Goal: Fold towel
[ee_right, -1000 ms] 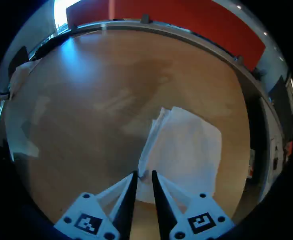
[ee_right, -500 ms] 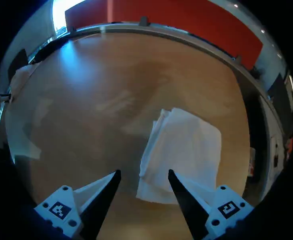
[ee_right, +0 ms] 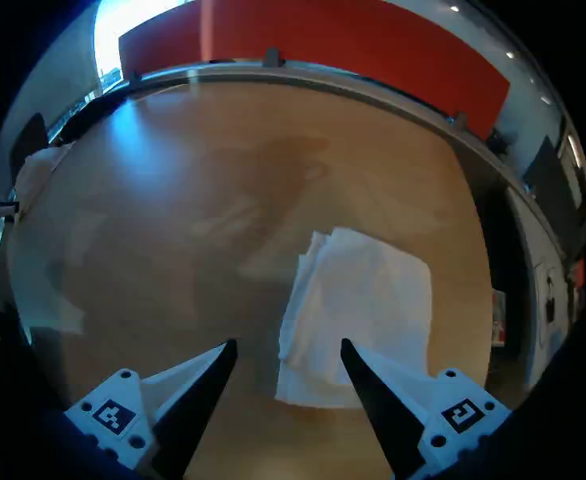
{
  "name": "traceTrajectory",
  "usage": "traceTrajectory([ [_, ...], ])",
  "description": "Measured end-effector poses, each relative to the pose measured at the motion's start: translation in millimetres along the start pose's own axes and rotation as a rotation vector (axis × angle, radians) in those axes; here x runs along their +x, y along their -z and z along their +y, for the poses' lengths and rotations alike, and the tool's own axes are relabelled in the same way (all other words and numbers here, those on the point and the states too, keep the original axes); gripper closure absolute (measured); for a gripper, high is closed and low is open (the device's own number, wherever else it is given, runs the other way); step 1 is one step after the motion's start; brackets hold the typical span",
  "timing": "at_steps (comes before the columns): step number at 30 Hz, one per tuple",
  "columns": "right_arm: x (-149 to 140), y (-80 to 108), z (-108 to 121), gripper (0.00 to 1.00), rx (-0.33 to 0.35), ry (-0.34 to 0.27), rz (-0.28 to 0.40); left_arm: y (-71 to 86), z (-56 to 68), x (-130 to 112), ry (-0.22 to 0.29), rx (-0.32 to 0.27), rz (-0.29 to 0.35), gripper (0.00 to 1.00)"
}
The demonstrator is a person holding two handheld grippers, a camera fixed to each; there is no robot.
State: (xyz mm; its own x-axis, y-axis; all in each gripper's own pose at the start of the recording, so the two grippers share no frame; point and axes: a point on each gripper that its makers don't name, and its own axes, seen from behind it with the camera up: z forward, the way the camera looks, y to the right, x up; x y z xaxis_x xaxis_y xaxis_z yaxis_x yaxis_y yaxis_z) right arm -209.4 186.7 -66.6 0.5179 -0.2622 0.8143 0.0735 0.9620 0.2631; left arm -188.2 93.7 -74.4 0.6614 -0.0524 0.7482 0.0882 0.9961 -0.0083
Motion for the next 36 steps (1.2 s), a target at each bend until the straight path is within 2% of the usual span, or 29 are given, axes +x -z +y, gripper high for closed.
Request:
traceTrajectory([
  [6, 24, 11.4, 4, 0.00, -0.043, -0.059, 0.103, -1.3, -2.7, 11, -0.004, -0.002, 0.021, 0.22],
  [14, 61, 33.5, 9, 0.00, -0.104, -0.158, 0.286, -1.6, -5.1, 30, -0.015, -0.004, 0.067, 0.22],
  [19, 82, 46.4, 9, 0.00, -0.129, -0.195, 0.393, -0.6, -5.5, 43, -0.022, -0.005, 0.102, 0.22],
  [29, 120, 76.1, 14, 0.00, -0.206, -0.212, 0.592, 0.2, -5.9, 66, -0.017, -0.009, 0.174, 0.22],
  [36, 136, 89.3, 17, 0.00, -0.238, -0.232, 0.658, 2.8, -8.5, 88, -0.006, -0.003, 0.259, 0.22],
])
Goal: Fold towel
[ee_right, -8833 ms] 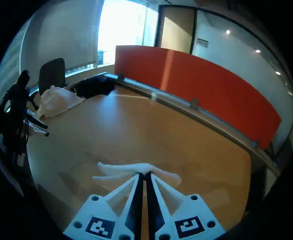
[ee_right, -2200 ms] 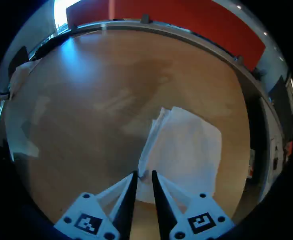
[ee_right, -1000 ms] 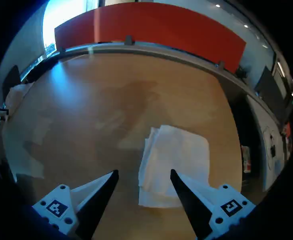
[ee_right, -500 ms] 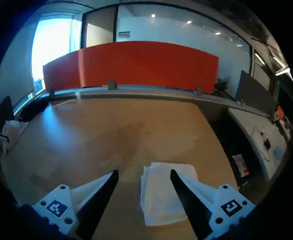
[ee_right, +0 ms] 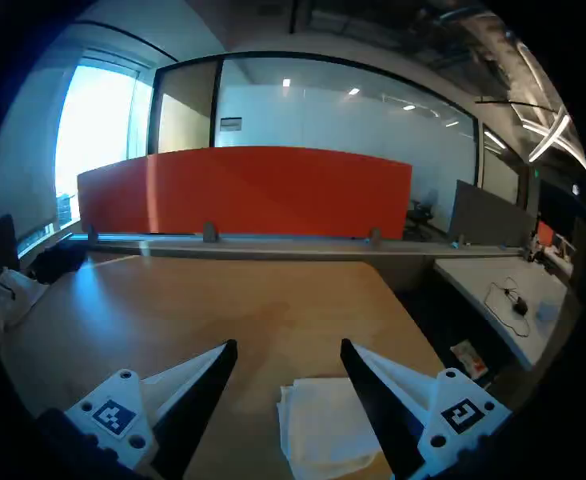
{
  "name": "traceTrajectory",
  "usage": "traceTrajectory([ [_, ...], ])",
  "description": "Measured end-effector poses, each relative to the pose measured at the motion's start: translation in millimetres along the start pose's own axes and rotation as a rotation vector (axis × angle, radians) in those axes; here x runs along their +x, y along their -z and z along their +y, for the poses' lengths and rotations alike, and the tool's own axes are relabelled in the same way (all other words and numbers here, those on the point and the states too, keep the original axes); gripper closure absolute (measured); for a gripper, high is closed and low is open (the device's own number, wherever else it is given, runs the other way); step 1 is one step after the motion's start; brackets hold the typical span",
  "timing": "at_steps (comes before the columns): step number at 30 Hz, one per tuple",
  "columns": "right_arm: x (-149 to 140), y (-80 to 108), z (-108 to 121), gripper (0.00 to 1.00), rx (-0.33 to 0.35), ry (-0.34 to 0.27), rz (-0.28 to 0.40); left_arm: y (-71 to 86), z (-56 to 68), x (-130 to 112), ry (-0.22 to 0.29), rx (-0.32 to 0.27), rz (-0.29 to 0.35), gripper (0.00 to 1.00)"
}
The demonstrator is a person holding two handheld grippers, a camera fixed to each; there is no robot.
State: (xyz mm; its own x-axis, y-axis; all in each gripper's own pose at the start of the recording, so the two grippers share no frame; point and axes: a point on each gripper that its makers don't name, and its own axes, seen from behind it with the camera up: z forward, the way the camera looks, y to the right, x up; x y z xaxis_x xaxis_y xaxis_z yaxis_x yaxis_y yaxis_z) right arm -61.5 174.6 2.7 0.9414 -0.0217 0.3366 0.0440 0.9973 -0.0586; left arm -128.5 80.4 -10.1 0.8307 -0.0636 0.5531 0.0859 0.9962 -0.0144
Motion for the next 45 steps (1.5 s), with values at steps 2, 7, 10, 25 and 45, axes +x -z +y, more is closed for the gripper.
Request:
traceTrajectory([
  [2, 6, 0.5, -2, 0.00, 0.000, 0.002, 0.013, 0.3, -1.2, 9, 0.000, 0.003, 0.038, 0.22],
  [7, 20, 2.3, -13, 0.00, 0.010, 0.007, 0.038, 2.1, -3.7, 30, 0.003, 0.004, 0.121, 0.22],
  [10, 29, 3.7, -23, 0.00, 0.021, 0.008, 0.053, 3.5, -5.3, 41, 0.004, 0.003, 0.163, 0.22],
  [25, 84, 14.2, -84, 0.00, 0.052, 0.001, 0.167, 8.3, -23.0, 81, 0.038, 0.011, 0.309, 0.22],
  [45, 128, 31.1, -176, 0.00, 0.118, -0.019, 0.250, 27.4, -32.2, 129, 0.062, -0.001, 0.498, 0.22],
])
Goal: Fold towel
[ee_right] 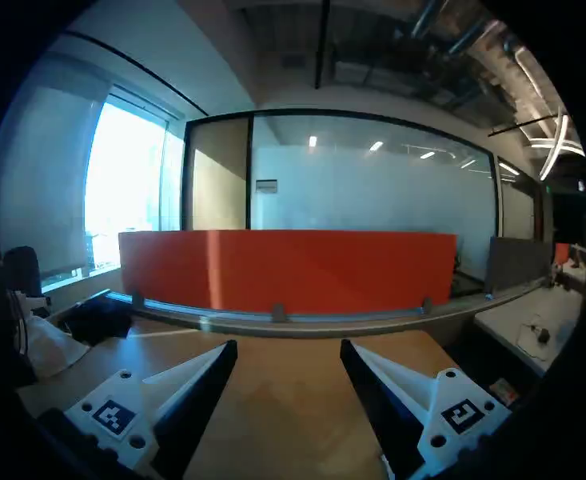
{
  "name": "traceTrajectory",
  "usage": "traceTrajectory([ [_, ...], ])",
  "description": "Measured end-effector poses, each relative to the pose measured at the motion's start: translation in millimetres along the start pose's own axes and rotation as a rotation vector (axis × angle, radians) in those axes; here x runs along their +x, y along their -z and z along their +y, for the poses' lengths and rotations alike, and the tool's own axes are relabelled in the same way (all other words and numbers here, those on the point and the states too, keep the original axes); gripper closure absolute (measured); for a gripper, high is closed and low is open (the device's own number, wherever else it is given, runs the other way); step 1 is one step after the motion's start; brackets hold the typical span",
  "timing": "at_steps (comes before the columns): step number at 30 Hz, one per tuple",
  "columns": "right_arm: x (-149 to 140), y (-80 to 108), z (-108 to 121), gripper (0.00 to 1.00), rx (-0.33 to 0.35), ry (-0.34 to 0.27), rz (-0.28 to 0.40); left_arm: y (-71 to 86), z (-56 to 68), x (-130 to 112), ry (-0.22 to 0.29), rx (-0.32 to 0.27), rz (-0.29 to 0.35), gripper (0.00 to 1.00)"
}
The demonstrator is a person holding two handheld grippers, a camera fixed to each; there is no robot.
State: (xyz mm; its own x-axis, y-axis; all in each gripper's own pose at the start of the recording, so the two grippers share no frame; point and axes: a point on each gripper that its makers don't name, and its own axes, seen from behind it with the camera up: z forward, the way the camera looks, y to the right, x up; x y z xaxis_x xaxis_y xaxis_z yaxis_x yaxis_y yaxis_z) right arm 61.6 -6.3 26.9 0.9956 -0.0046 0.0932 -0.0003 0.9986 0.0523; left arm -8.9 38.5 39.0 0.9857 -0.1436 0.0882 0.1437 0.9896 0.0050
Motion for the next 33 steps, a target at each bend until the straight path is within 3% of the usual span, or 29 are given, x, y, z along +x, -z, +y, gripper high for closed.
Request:
traceTrajectory([
  [14, 8, 1.2, -21, 0.00, 0.023, -0.011, -0.011, 6.3, 3.2, 8, -0.027, 0.004, 0.054, 0.22],
  [23, 11, 3.2, -31, 0.00, 0.026, -0.017, -0.021, 11.1, -7.1, -7, -0.065, 0.012, 0.069, 0.22],
  [33, -7, -1.3, -46, 0.00, 0.031, -0.004, -0.051, 9.3, -25.6, -38, -0.090, 0.033, 0.099, 0.22],
])
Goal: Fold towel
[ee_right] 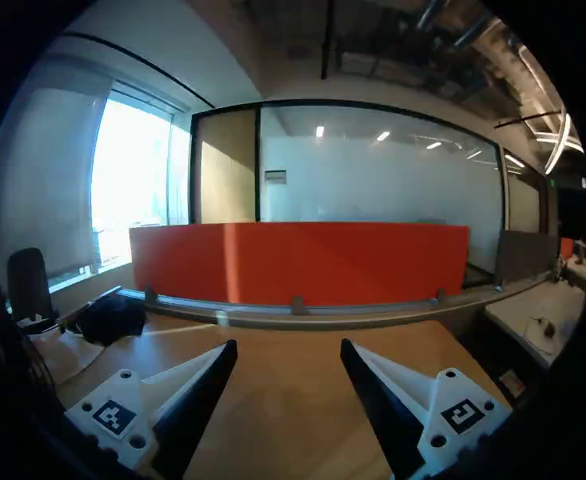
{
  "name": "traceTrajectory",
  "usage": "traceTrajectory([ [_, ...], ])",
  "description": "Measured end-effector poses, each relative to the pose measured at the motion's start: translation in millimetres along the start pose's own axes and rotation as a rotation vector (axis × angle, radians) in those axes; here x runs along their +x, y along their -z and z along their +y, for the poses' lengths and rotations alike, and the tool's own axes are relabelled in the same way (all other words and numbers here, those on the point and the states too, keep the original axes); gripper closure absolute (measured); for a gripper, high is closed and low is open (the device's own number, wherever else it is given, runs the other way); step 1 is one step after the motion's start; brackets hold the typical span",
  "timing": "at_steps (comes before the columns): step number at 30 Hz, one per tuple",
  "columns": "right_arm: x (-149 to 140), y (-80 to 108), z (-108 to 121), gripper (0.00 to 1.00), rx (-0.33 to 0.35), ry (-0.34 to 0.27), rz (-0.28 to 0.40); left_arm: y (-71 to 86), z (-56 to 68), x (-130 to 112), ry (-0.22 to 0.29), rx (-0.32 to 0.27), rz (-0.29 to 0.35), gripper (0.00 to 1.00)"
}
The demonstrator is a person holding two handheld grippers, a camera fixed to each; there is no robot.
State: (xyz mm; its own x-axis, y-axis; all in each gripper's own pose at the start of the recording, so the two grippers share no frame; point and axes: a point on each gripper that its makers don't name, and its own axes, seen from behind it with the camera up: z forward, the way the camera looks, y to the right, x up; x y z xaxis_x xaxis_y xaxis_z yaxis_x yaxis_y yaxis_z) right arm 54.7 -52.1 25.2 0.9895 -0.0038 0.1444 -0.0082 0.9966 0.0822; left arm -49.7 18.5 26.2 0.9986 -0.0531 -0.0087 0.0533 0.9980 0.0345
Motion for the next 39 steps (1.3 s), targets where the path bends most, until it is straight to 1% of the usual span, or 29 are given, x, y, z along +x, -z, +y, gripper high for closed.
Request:
traceTrajectory([
  [5, -13, -4.1, -7, 0.00, 0.000, 0.012, -0.012, -0.4, -13.1, -18, -0.017, 0.010, 0.011, 0.22],
  [8, -22, -3.9, -10, 0.00, 0.000, 0.010, -0.021, -0.9, -17.7, -30, -0.023, 0.011, 0.016, 0.22],
  [17, -45, -0.2, -11, 0.00, -0.005, 0.025, -0.037, -2.0, -24.0, -61, -0.004, 0.011, 0.052, 0.22],
  [22, -55, -1.3, -9, 0.00, -0.008, 0.014, -0.034, -1.2, -27.8, -74, -0.012, 0.015, 0.066, 0.22],
  [26, -68, -2.6, -10, 0.00, -0.005, 0.005, -0.045, -1.0, -29.8, -83, -0.017, 0.019, 0.073, 0.22],
  [30, -77, -3.8, -14, 0.00, -0.001, 0.012, -0.057, 0.0, -32.6, -90, -0.018, 0.022, 0.075, 0.22],
  [39, -82, -5.8, -18, 0.00, 0.009, 0.020, -0.062, 3.0, -37.4, -95, -0.016, 0.026, 0.082, 0.22],
])
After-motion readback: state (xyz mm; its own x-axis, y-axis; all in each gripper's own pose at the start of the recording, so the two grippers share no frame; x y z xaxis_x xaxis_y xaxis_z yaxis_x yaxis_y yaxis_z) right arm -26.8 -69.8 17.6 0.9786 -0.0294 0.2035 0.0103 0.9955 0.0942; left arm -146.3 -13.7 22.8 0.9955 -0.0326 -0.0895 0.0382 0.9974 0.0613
